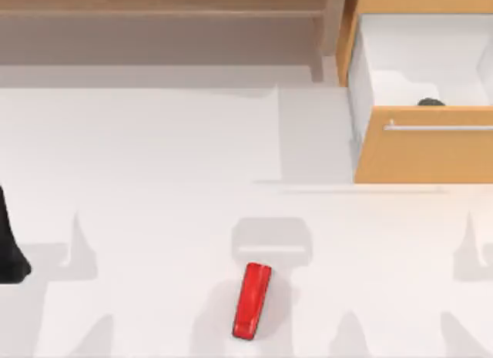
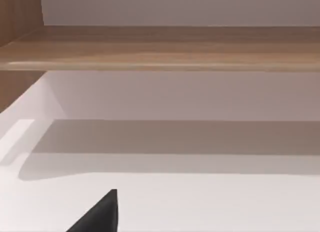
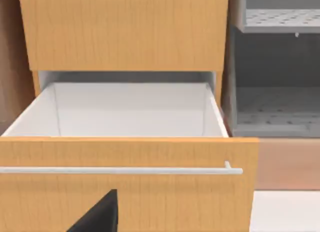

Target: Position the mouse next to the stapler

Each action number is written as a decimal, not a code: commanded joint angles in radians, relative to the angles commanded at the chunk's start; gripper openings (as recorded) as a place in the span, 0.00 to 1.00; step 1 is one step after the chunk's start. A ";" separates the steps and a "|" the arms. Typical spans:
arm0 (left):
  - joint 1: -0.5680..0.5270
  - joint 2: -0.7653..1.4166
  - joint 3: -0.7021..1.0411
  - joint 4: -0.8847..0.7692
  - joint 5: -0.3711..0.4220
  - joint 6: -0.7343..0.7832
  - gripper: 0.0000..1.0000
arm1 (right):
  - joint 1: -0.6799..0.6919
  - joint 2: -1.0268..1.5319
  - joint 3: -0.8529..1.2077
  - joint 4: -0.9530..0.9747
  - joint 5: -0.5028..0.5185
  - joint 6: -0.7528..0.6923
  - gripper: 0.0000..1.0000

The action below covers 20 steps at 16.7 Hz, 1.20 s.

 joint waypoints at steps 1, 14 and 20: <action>0.000 0.000 0.000 0.000 0.000 0.000 1.00 | 0.000 0.000 0.000 0.000 0.000 0.000 1.00; 0.000 0.000 0.000 0.000 0.000 0.000 1.00 | 0.079 0.779 0.631 -0.425 -0.024 0.129 1.00; 0.000 0.000 0.000 0.000 0.000 0.000 1.00 | 0.127 1.448 1.231 -0.729 0.013 0.206 1.00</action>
